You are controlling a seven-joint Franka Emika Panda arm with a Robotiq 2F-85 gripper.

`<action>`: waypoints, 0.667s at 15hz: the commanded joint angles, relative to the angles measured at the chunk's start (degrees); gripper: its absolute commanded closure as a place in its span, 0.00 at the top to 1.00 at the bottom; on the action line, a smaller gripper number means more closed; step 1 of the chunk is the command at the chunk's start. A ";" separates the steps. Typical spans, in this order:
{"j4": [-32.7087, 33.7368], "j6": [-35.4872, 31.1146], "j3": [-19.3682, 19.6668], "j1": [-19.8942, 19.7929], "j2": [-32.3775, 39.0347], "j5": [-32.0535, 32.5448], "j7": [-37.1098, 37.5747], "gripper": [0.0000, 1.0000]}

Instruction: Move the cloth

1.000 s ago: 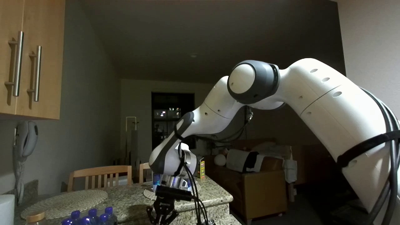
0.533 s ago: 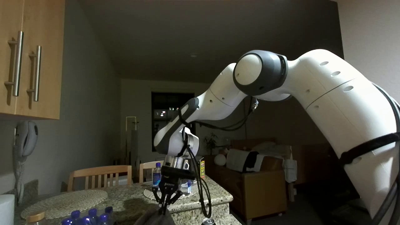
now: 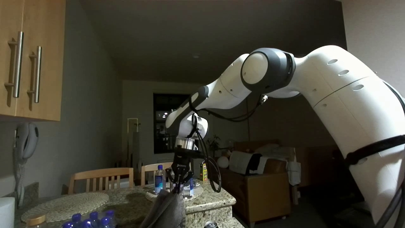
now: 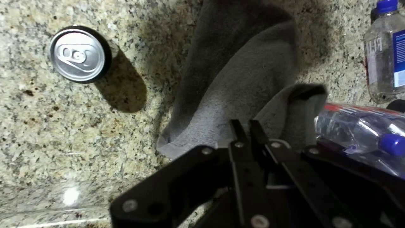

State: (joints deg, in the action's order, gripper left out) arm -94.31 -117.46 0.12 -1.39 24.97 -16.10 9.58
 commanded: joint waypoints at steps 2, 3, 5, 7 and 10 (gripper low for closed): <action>5.72 11.63 0.20 -4.53 -0.42 0.71 -11.55 0.08; 7.25 14.28 0.47 -5.23 -0.23 1.31 -13.74 0.08; 10.20 18.86 1.05 -5.98 0.16 3.00 -17.14 0.08; 12.30 21.85 1.36 -6.14 0.23 4.78 -19.64 0.08; 14.13 23.44 1.36 -5.85 -0.20 6.95 -21.85 0.08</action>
State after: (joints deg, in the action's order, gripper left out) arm -82.29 -96.47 1.71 -7.32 25.05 -11.67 -9.31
